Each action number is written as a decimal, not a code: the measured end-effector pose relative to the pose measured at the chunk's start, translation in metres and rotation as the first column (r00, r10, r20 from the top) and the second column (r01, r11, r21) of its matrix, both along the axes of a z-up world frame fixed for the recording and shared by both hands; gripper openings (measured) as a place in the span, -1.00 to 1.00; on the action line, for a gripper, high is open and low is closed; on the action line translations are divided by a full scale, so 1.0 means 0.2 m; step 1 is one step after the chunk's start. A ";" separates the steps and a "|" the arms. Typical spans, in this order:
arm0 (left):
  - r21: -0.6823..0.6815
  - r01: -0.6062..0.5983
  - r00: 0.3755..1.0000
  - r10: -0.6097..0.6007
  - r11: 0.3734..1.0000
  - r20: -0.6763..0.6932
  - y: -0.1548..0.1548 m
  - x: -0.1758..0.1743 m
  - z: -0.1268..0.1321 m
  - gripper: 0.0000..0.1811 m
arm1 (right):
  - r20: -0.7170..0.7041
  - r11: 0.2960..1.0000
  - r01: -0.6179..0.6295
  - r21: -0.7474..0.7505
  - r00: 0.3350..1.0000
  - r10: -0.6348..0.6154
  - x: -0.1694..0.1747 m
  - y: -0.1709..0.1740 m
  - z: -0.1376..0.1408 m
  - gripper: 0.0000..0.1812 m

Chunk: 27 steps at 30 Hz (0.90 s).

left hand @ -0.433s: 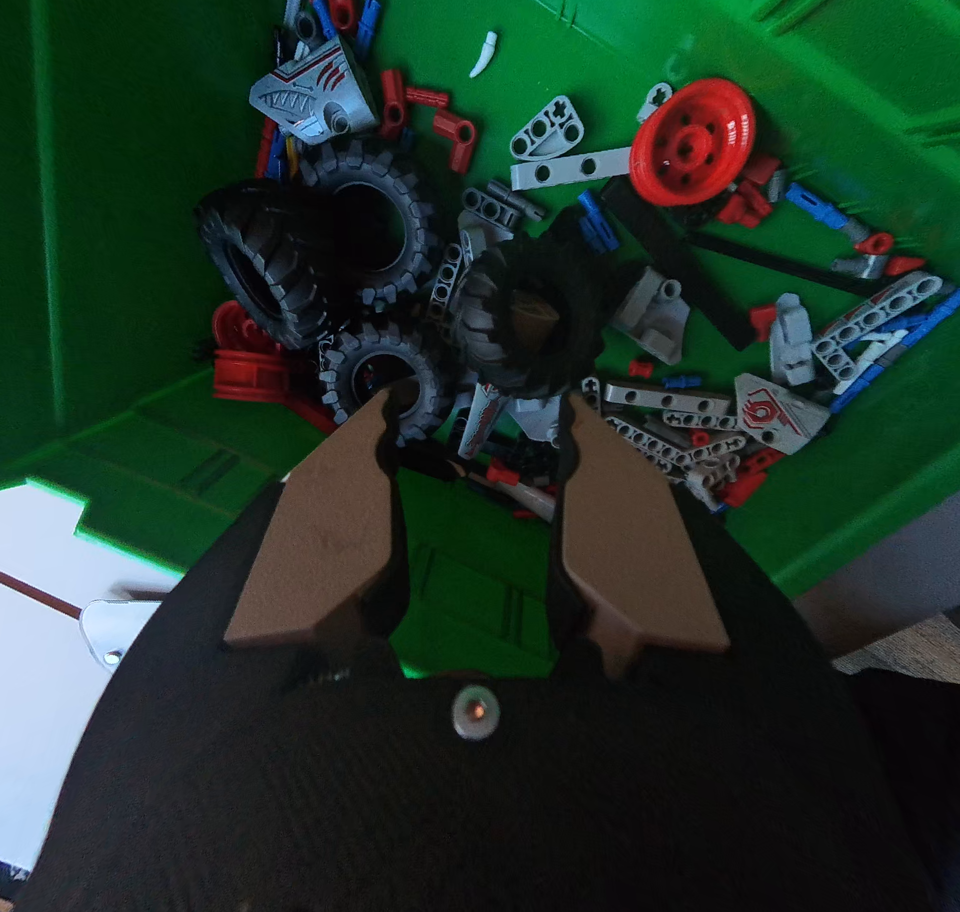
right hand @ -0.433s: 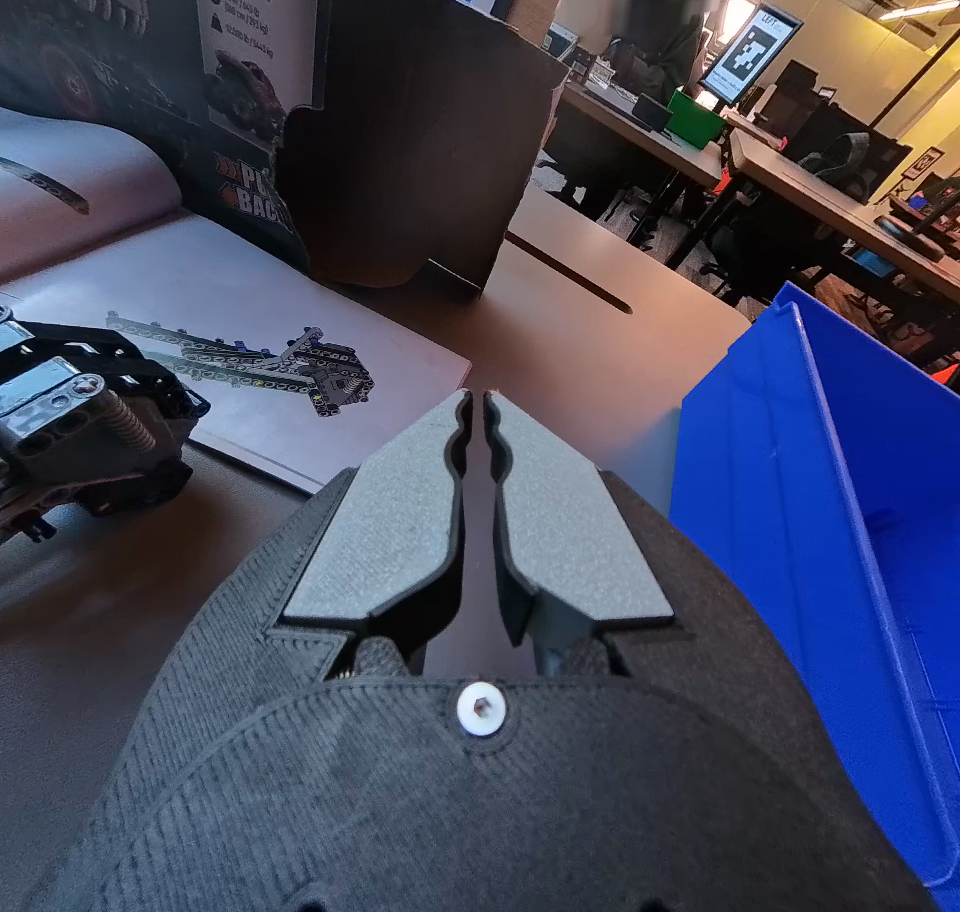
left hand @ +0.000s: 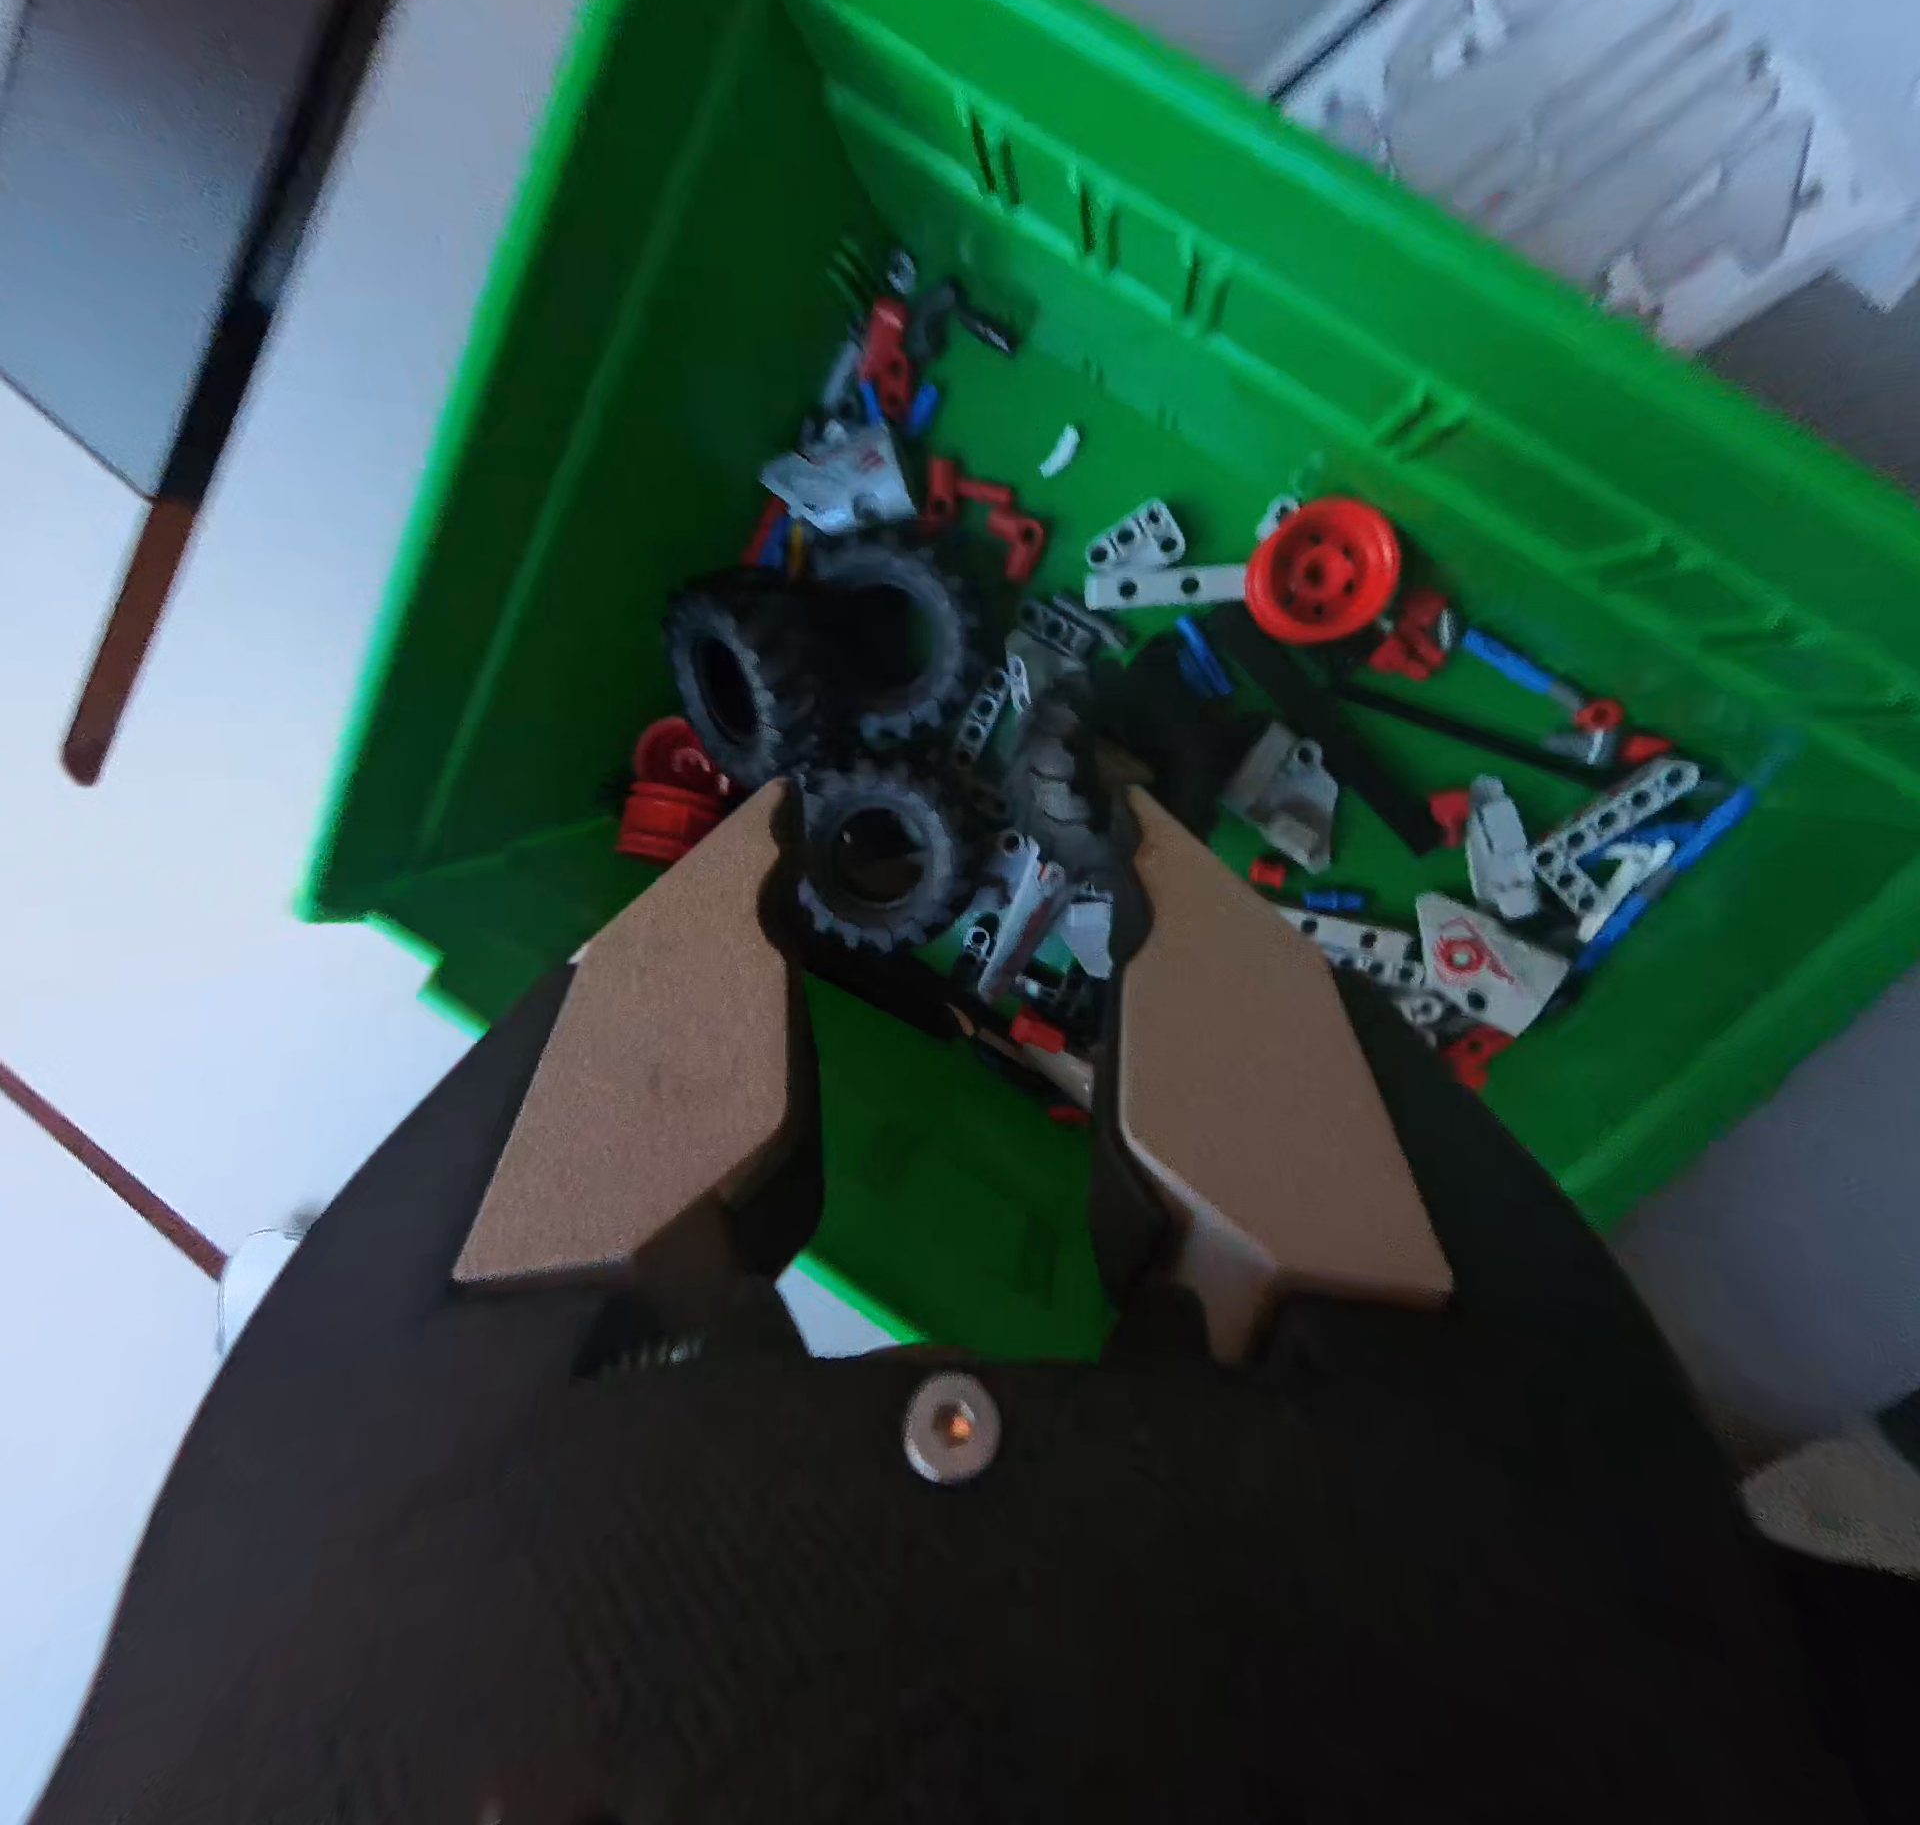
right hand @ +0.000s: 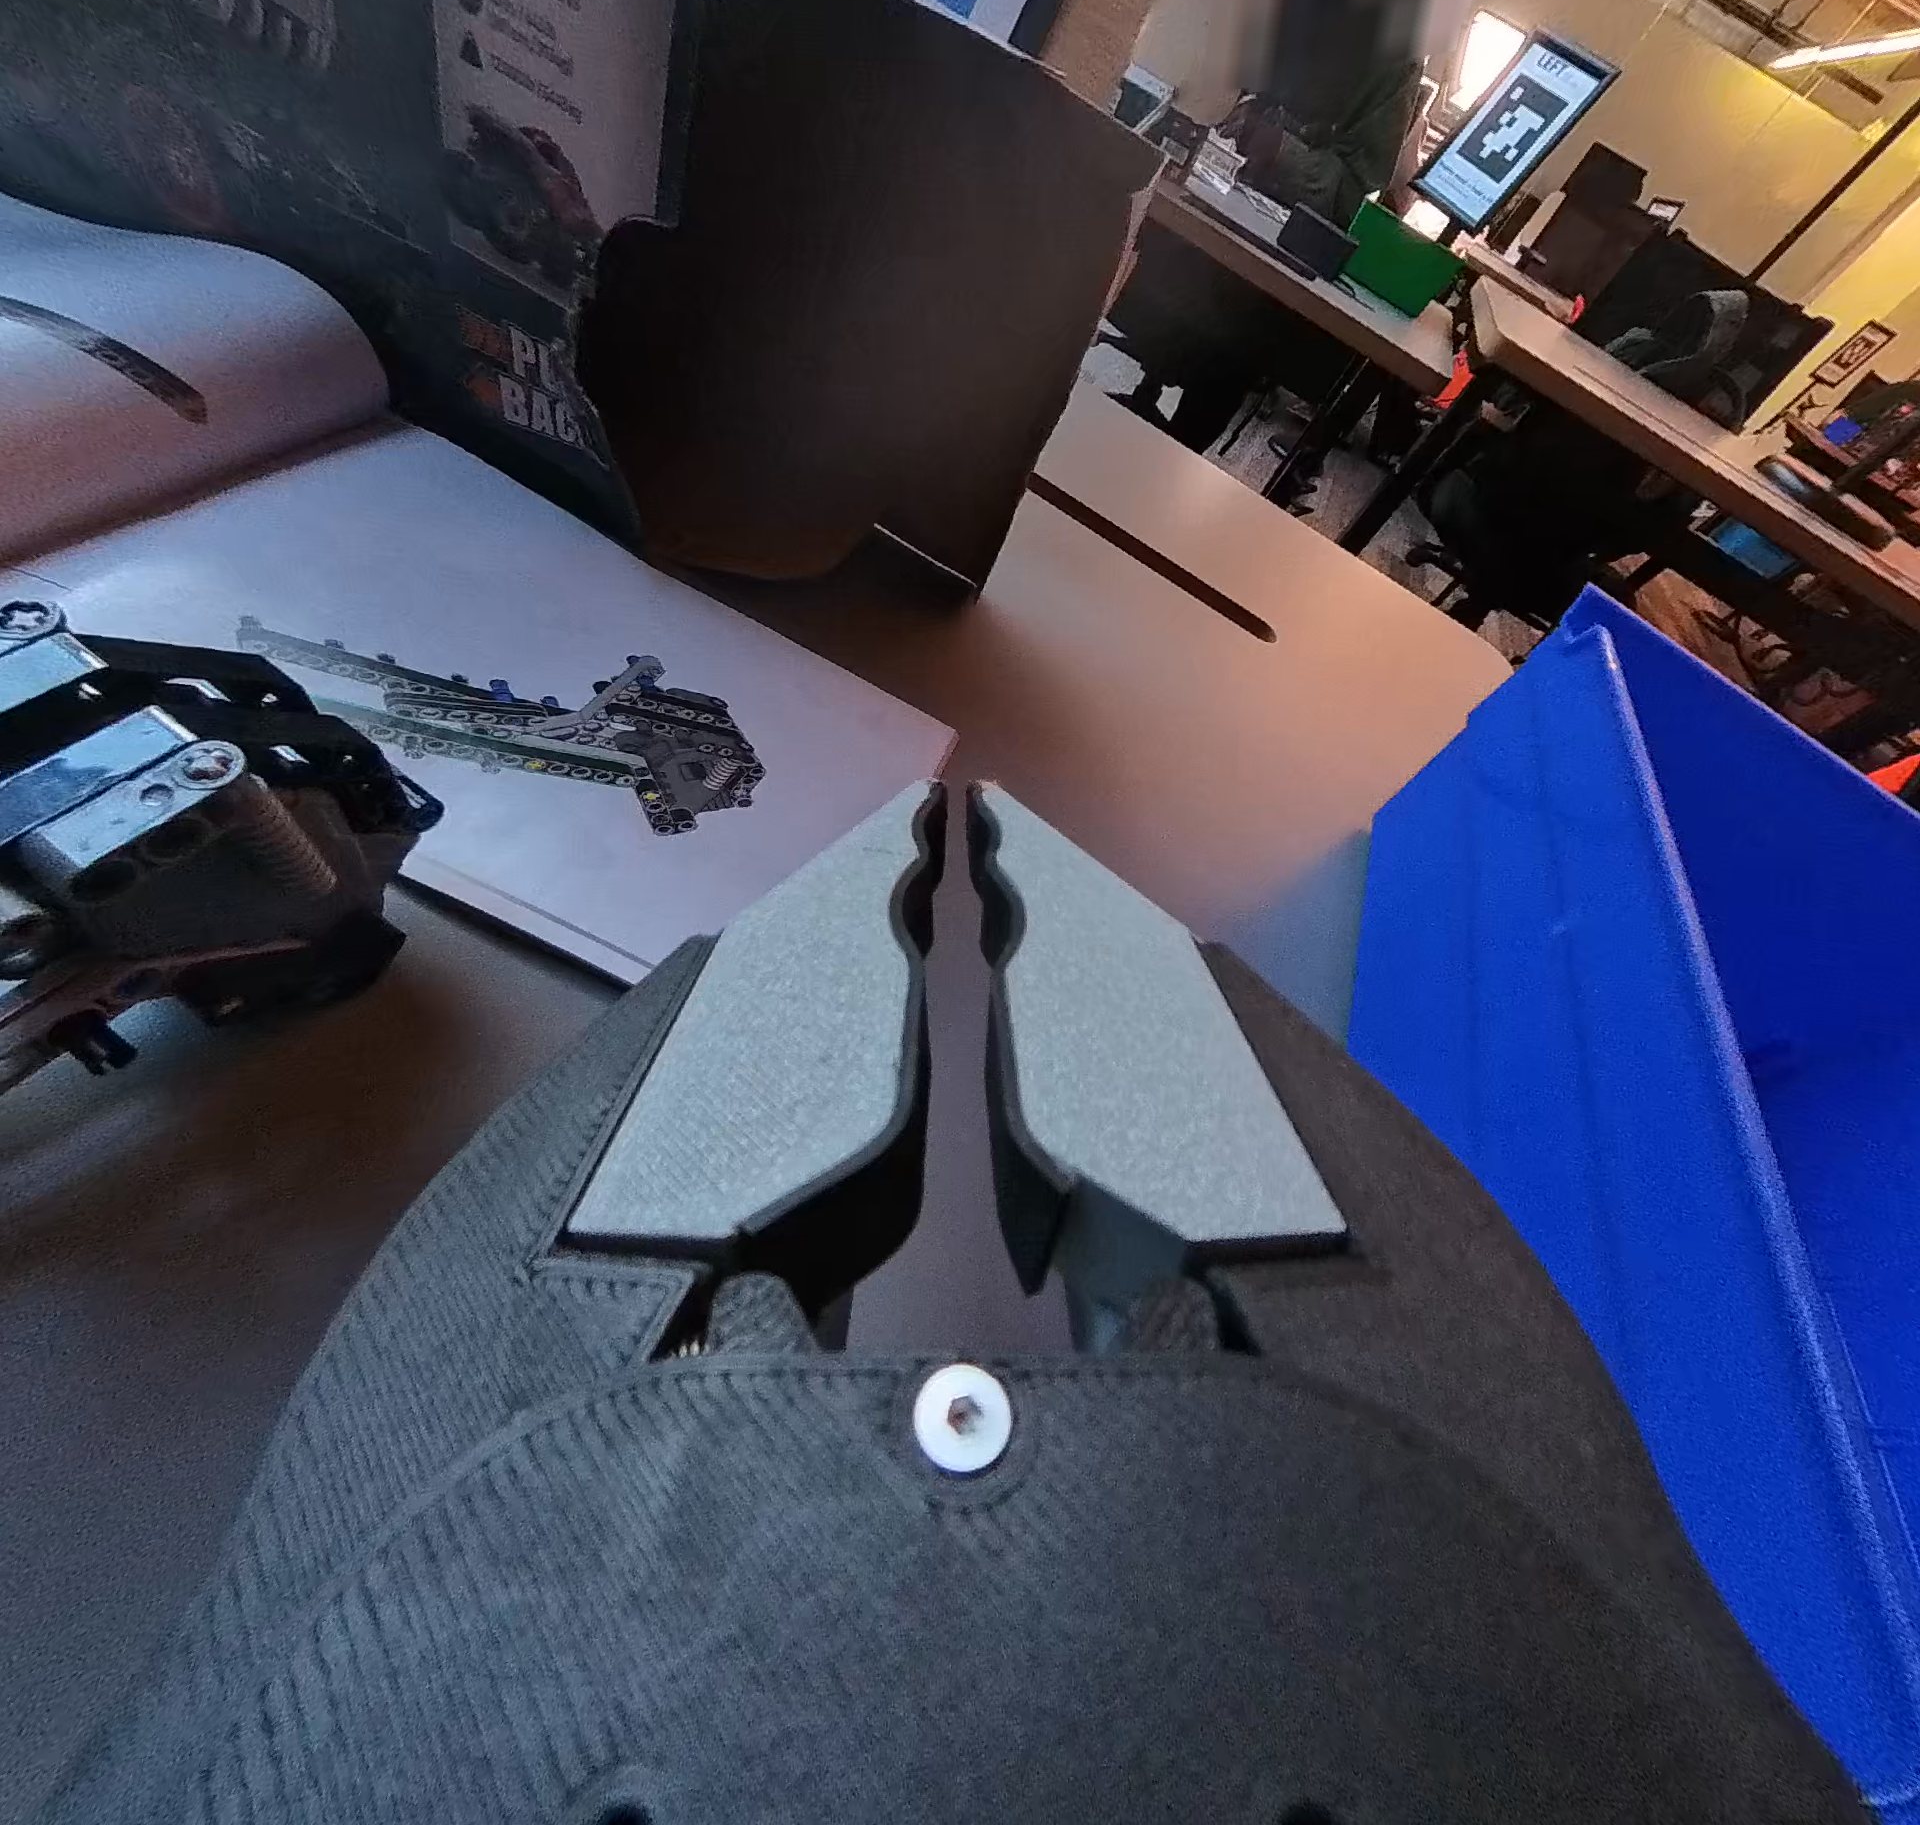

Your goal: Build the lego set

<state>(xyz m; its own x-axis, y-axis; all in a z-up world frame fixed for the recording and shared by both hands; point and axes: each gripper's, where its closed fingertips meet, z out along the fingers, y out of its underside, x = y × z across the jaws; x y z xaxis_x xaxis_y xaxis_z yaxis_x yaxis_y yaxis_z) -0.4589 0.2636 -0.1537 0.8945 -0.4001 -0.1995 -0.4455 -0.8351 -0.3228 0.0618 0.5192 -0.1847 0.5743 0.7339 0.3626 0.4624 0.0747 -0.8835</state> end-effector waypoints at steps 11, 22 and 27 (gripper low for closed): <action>0.391 0.030 0.992 -0.075 0.920 0.099 0.15 0.28 0.41 -0.63 | -0.074 0.995 -0.102 -0.018 0.992 0.100 -0.07 -0.06 0.04 -0.99; 0.606 0.198 0.890 -0.401 0.771 0.219 -0.05 1.16 0.63 -0.38 | -0.199 0.946 -0.306 -0.109 0.939 0.281 -0.20 -0.19 0.07 -0.94; 0.518 0.219 0.858 -0.416 0.827 0.301 -0.02 1.47 0.26 -0.44 | -0.139 0.909 -0.395 -0.131 0.916 0.377 -0.26 -0.22 0.03 -0.91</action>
